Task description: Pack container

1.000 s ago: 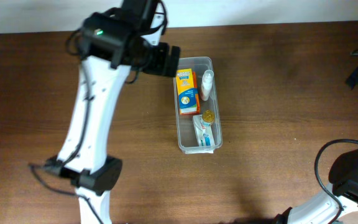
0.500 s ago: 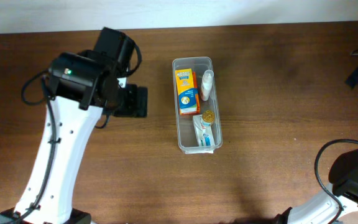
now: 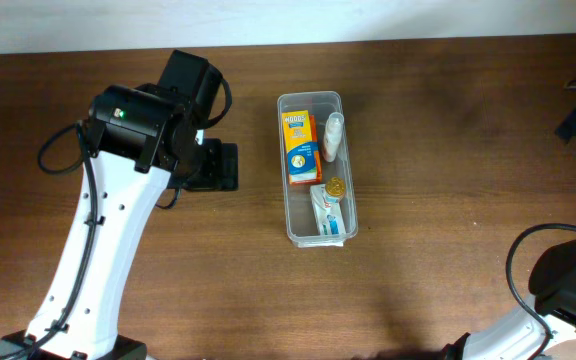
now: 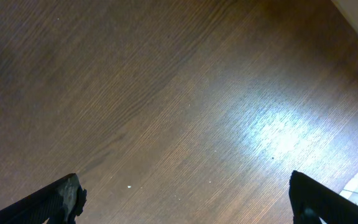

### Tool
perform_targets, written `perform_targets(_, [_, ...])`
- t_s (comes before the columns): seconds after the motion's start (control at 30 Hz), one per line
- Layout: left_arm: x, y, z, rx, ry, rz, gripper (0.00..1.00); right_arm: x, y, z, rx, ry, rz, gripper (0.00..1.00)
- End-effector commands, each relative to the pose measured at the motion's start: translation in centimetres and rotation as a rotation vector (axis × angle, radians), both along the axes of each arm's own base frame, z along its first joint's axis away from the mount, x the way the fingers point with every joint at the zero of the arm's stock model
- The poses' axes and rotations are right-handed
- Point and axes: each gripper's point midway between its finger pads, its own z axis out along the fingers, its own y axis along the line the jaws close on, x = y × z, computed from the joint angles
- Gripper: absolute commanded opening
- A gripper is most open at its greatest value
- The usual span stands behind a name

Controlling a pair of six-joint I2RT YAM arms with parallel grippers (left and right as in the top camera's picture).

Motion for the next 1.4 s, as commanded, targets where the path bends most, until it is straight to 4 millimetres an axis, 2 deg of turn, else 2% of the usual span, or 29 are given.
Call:
perform_targets(0.0, [0.3,0.3,0.1,0.004,-0.024,0.024,0.99,-0.1,-0.1,0.0,-0.002,-0.004,-0.012,0.98])
perform_targets(0.1, [1.7,0.4,0.5,0.033,-0.081,-0.032,0.99,-0.1,-0.1,0.0,-0.002,-0.004,-0.012,0.98])
perform_targets(0.3, [5.3,-0.9,2.4,0.076,-0.247,-0.283,0.99,-0.1,-0.1,0.0,-0.002,-0.004,-0.012,0.98])
perform_targets(0.37, [5.9,-0.7,3.0,0.092,-0.285,-0.287,0.99,-0.1,-0.1,0.0,-0.002,-0.004,-0.012,0.99])
perform_targets(0.5, [6.1,-0.7,3.9,0.077,-0.353,-0.279,0.99,-0.1,-0.1,0.0,-0.002,-0.004,-0.012,0.99])
perform_targets(0.67, [4.2,0.5,3.9,0.060,-0.439,-0.256,0.99,-0.1,-0.1,0.0,-0.002,-0.004,-0.012,0.98])
perform_targets(0.83, [3.1,3.0,2.5,0.017,-0.592,-0.184,0.99,-0.1,-0.1,0.0,-0.002,-0.004,-0.012,0.98])
perform_targets(1.07, [1.9,5.7,-1.8,-0.060,-0.847,-0.106,0.99,-0.1,-0.1,0.0,-0.002,-0.004,-0.012,0.98])
perform_targets(1.37, [-1.3,6.8,-6.1,-0.068,-1.096,-0.081,0.99,-0.1,-0.1,0.1,-0.002,-0.005,-0.012,0.98])
